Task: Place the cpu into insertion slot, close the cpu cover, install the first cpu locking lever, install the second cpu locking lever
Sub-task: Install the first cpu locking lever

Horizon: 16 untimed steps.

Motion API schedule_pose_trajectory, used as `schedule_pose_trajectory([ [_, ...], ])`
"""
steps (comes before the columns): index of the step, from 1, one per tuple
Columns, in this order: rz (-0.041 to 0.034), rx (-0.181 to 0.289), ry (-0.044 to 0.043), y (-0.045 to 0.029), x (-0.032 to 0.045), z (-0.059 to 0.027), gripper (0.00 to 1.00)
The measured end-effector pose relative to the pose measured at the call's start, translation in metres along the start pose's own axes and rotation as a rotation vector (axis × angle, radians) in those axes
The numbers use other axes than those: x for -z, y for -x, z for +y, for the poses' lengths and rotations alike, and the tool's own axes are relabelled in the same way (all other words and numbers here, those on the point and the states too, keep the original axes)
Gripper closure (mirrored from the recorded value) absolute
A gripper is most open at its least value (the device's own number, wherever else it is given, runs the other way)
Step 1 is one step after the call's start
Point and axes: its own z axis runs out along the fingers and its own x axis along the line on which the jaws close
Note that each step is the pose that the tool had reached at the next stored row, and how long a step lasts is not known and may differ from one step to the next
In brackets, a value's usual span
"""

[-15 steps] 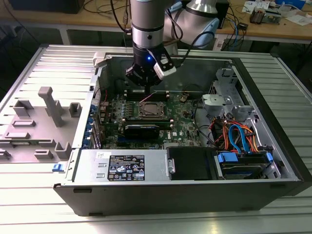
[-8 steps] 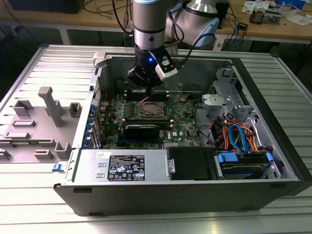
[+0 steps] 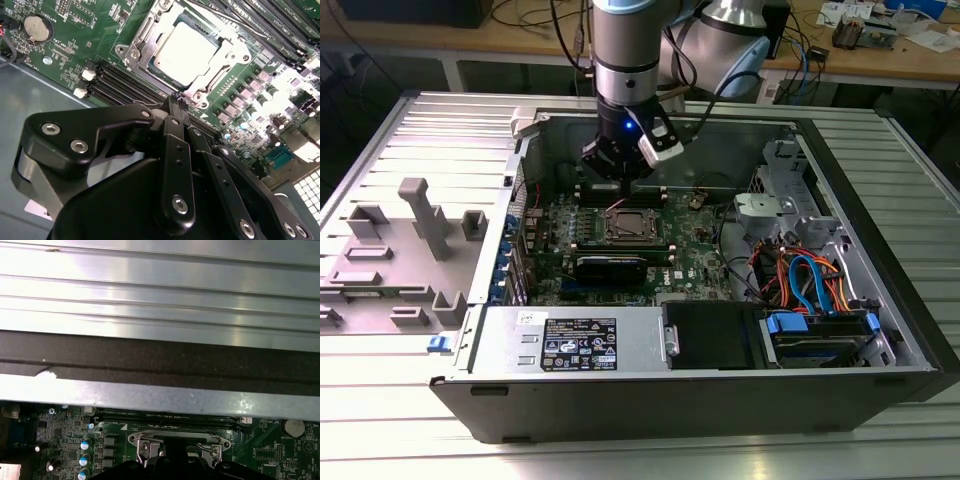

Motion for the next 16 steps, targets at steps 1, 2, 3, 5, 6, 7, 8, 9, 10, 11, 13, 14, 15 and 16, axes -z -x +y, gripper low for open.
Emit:
schedule_pose_trajectory([
  [1,-0.0001,0.0,0.0002,0.0001,-0.0004,0.0006,0.89],
  [2,0.0,0.0,0.0002,0.0003,-0.0009,0.0019,0.89],
  [3,0.0,0.0,0.0001,0.0003,-0.0011,0.0023,0.89],
  [5,-0.0001,0.0,0.0004,0.0005,-0.0022,0.0033,0.89],
  [6,-0.0001,0.0,0.0004,0.0007,-0.0026,0.0036,0.89],
  [7,0.0001,0.0,0.0001,0.0012,-0.0031,0.0039,0.89],
  [8,0.0002,0.0,0.0001,0.0024,-0.0039,0.0043,0.89],
  [9,0.0002,0.0,0.0002,0.0035,-0.0046,0.0045,0.89],
  [10,0.0001,0.0,0.0002,0.0042,-0.0051,0.0047,0.89],
  [11,0.0002,0.0,0.0002,0.0055,-0.0061,0.0049,0.89],
  [13,0.0003,0.0,0.0002,0.0073,-0.0076,0.005,0.89],
  [14,0.0002,0.0,0.0002,0.0084,-0.0087,0.005,0.89],
  [15,0.0003,0.0,0.0002,0.0092,-0.0094,0.005,0.89],
  [16,0.0002,0.0,0.0003,0.0106,-0.0107,0.0051,0.89],
])
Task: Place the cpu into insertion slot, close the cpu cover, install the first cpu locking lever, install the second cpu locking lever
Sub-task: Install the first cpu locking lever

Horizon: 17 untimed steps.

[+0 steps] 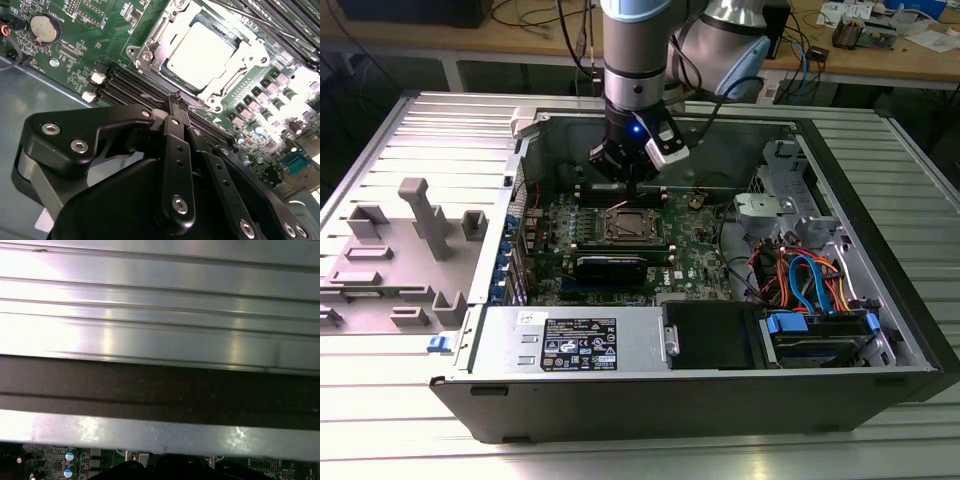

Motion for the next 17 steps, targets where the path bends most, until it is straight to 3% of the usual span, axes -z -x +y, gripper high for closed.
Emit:
schedule_pose_trajectory([
  [8,0.0,-0.001,0.0,0.0066,-0.0046,-0.0005,0.89],
  [17,-0.0004,-0.007,0.0073,0.0122,-0.0096,-0.0011,0.89],
])
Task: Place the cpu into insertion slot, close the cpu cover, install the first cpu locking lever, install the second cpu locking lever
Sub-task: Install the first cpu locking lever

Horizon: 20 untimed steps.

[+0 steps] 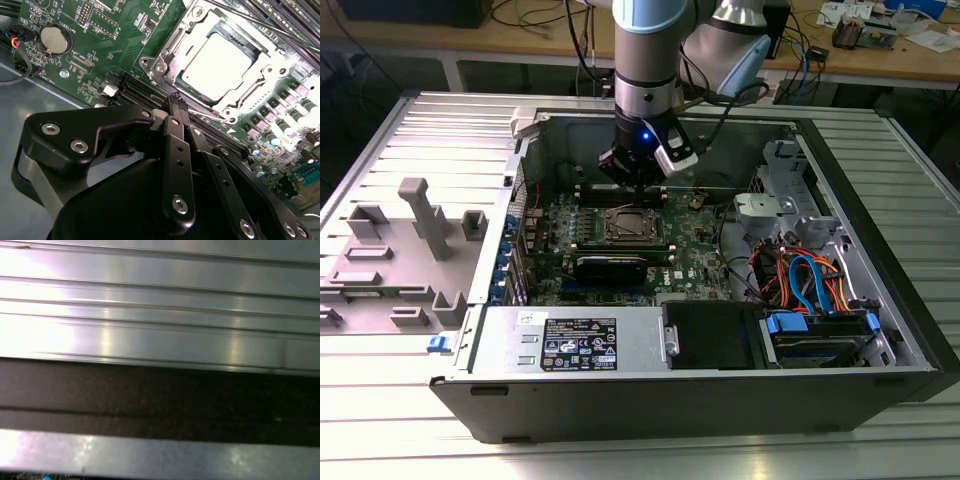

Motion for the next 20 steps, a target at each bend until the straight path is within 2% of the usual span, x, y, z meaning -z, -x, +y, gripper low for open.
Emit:
schedule_pose_trajectory([
  [2,0.0,0.0,0.0001,0.0001,-0.0001,0.0,0.89],
  [4,-0.0001,0.0,0.0002,0.0038,-0.0002,-0.0002,0.89],
  [10,-0.0002,0.0,0.0003,0.0039,-0.0009,-0.0002,0.89],
  [20,0.0,0.0,0.0002,0.0041,-0.0086,-0.0005,0.89],
])
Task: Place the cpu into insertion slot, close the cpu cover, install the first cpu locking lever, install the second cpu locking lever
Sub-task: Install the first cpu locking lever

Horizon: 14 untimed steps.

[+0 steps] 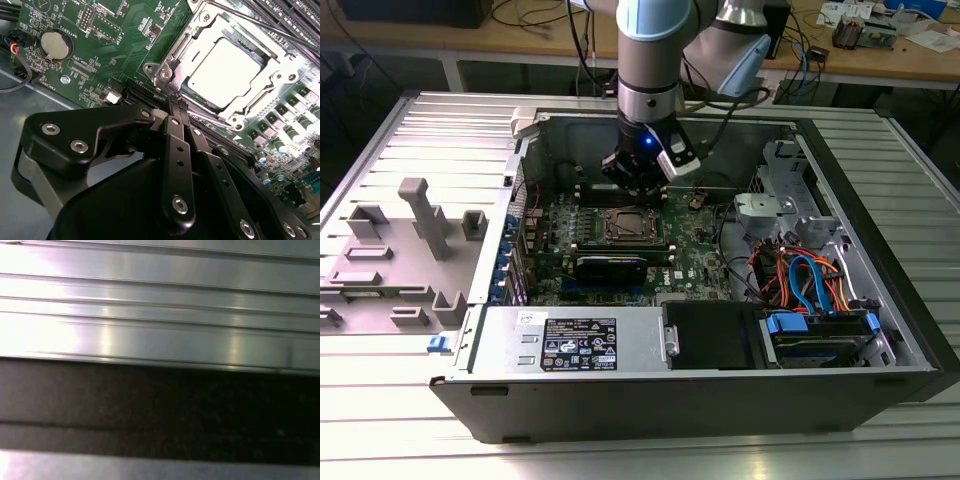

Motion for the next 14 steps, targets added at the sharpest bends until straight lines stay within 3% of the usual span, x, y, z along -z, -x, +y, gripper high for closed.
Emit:
schedule_pose_trajectory([
  [10,0.0019,0.0,0.0006,0.0021,-0.0022,-0.0003,0.89],
  [14,0.0026,0.0,0.002,0.0023,0.0018,0.0,0.89],
])
